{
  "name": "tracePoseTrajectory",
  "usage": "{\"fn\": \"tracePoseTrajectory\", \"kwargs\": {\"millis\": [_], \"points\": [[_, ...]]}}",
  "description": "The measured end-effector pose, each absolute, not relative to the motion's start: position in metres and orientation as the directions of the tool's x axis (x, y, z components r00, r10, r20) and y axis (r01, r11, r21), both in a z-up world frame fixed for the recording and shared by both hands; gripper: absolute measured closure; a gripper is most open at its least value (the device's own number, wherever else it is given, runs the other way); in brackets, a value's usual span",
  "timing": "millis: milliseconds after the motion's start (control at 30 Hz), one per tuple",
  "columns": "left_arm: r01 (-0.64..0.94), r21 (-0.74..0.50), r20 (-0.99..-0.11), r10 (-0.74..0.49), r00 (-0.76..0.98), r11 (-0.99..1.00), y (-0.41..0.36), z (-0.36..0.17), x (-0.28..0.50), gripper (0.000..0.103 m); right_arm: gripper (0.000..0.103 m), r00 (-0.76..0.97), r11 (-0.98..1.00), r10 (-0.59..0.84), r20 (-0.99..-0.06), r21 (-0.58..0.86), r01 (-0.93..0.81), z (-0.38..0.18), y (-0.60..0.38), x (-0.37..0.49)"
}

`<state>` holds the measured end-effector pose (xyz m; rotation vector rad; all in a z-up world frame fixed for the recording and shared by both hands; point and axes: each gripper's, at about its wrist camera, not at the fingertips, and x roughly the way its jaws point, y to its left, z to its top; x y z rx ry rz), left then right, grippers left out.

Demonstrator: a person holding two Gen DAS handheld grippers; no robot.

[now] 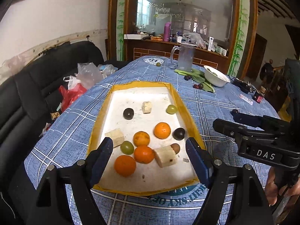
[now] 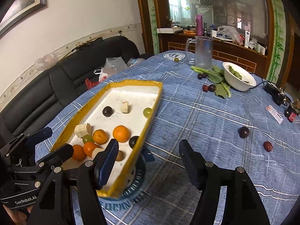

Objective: Organize fruits
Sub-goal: 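Grasp a dark plum with the left gripper while the right gripper grasps a red jujube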

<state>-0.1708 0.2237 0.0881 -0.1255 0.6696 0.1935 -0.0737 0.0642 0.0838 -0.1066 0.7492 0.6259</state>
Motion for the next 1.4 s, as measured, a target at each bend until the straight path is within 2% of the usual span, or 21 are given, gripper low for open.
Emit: {"fn": "tracePoseTrajectory", "kwargs": {"millis": [633, 1100, 1233, 1400], "points": [[-0.111, 0.062, -0.662, 0.124, 0.739, 0.992, 0.156, 0.085, -0.150, 0.023, 0.030, 0.623, 0.895, 0.418, -0.662, 0.183, -0.406, 0.070, -0.047, -0.057], [0.069, -0.002, -0.662, -0.053, 0.748, 0.998, 0.095, 0.110, -0.090, 0.023, 0.030, 0.747, 0.975, 0.206, -0.632, 0.196, -0.103, 0.098, -0.197, -0.023], [0.097, -0.030, -0.677, -0.092, 0.730, 0.995, 0.079, 0.106, -0.059, 0.023, 0.030, 0.722, 0.968, 0.221, -0.656, 0.236, -0.082, 0.086, -0.201, -0.005], [0.118, -0.093, -0.715, -0.149, 0.683, 0.989, 0.065, 0.088, -0.014, 0.023, 0.030, 0.662, 0.962, 0.266, -0.701, 0.236, -0.136, 0.056, -0.169, 0.027]]}}
